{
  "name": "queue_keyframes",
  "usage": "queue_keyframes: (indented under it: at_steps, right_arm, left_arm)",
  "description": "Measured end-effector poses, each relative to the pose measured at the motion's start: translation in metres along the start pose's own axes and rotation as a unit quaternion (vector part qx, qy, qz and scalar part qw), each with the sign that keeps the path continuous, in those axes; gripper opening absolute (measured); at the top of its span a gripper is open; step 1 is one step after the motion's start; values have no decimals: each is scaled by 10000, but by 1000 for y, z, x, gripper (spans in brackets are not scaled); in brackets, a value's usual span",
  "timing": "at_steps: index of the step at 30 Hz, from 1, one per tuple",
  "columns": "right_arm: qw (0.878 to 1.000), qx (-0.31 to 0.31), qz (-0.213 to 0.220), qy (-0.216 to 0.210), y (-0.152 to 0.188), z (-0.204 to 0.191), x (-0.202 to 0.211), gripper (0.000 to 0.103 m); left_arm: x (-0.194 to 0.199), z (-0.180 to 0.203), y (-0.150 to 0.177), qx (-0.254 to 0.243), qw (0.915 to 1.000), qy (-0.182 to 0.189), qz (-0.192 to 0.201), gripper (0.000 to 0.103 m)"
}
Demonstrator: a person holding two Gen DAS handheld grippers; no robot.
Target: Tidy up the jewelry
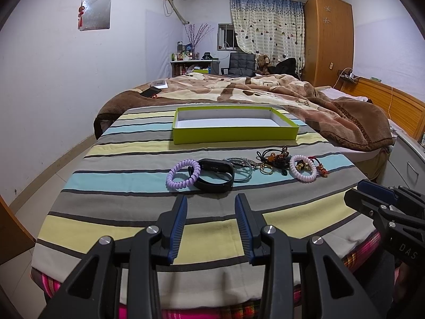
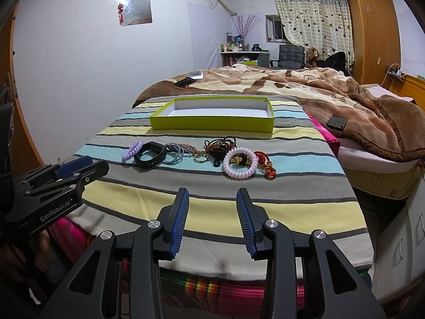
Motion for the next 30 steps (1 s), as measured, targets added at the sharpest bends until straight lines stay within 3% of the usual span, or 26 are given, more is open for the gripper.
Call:
queue_keyframes:
  at_steps: [30]
  right_arm:
    - [10000, -9, -6, 0, 0, 0, -1, 38]
  left_arm:
    - [-2, -1, -1, -8, 10000, -13, -21, 39]
Point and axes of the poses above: each gripper's, at about its wrist camera, not at the fingertips, and x roughly against the way its jaws point, z to its right, y to its underside, the point moved 1 cm from there along -x, roughly the way its jaws point, and after that the axes turned 5 degrees about -x, right-handed, at the moved point
